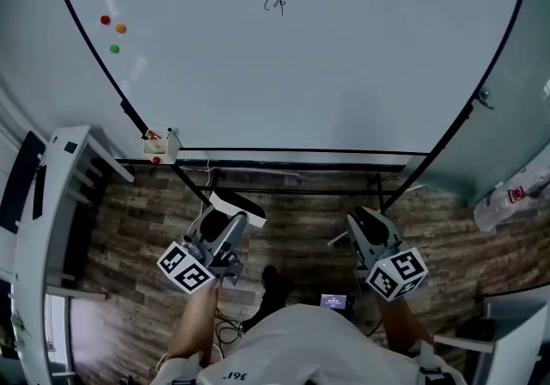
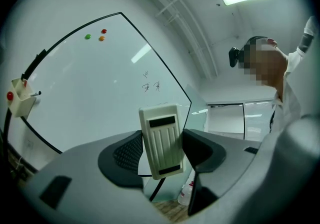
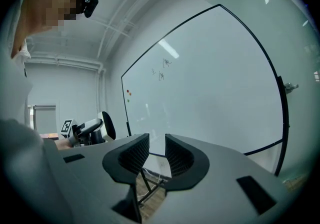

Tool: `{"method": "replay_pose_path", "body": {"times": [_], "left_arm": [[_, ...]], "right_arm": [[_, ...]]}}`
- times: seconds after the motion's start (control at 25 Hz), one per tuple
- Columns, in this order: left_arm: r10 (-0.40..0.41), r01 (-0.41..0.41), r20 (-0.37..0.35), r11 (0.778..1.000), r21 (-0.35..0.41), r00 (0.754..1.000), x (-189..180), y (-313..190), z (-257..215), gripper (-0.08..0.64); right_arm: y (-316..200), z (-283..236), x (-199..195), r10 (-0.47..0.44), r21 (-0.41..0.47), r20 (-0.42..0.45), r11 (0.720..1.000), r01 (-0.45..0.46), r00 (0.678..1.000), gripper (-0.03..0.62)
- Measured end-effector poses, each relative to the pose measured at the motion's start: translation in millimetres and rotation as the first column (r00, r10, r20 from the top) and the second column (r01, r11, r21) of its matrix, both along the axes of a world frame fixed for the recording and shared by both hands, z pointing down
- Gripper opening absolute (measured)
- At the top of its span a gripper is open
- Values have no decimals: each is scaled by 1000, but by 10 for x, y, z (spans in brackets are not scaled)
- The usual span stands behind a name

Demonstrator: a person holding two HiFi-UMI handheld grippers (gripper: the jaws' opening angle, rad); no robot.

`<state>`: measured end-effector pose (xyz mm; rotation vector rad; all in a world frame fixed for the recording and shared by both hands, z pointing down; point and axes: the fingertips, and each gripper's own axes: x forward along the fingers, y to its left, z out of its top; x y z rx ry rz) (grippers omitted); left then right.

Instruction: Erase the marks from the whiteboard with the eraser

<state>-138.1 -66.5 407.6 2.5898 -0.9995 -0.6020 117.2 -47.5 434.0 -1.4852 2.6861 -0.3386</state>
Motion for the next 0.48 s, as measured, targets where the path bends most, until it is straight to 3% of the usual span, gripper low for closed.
{"method": "replay_pose_path", "body": {"times": [0.48], "left_arm": [[77,-79,97,997,15,992,-289,-1219,-122,256]], "right_arm": [[-882,-128,-413,101,17,0,995,-101,995,114]]}}
